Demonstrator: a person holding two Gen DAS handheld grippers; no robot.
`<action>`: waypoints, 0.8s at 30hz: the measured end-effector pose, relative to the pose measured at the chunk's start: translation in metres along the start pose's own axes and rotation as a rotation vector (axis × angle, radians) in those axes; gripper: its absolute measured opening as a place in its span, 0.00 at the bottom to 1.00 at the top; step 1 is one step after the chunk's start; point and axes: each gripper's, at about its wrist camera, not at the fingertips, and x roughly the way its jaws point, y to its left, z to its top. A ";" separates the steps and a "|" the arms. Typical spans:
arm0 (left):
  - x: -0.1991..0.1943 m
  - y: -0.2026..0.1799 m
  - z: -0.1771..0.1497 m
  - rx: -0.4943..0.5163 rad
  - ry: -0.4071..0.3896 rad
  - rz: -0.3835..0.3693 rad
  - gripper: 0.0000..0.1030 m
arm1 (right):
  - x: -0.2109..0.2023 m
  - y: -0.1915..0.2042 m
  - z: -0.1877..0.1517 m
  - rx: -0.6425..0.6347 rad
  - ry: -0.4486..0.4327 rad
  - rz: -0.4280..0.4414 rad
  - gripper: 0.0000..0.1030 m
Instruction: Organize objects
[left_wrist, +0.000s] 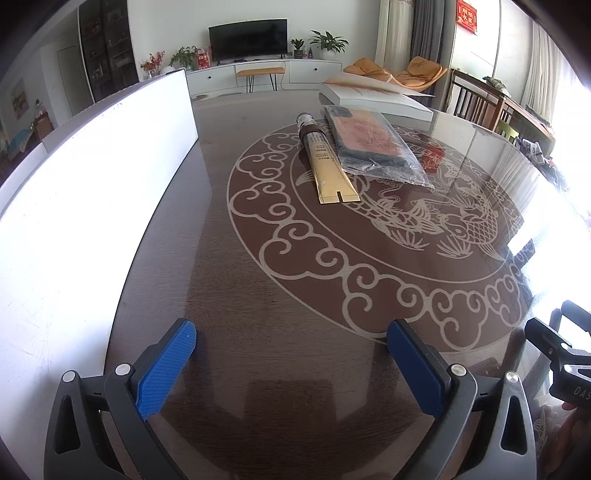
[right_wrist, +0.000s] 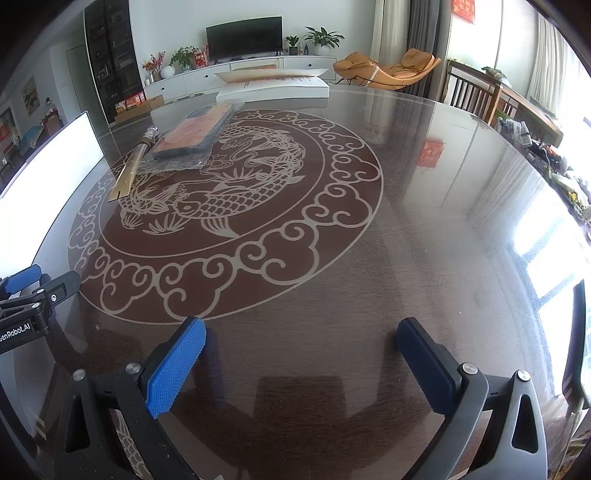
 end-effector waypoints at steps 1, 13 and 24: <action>0.000 0.000 0.000 0.000 0.000 0.000 1.00 | 0.000 0.000 0.000 0.000 0.000 0.000 1.00; -0.001 -0.002 -0.001 0.014 -0.002 -0.001 1.00 | 0.000 0.001 -0.001 0.001 -0.001 0.001 1.00; 0.000 -0.003 0.000 0.014 -0.002 -0.001 1.00 | 0.000 0.000 -0.001 -0.001 0.000 0.000 1.00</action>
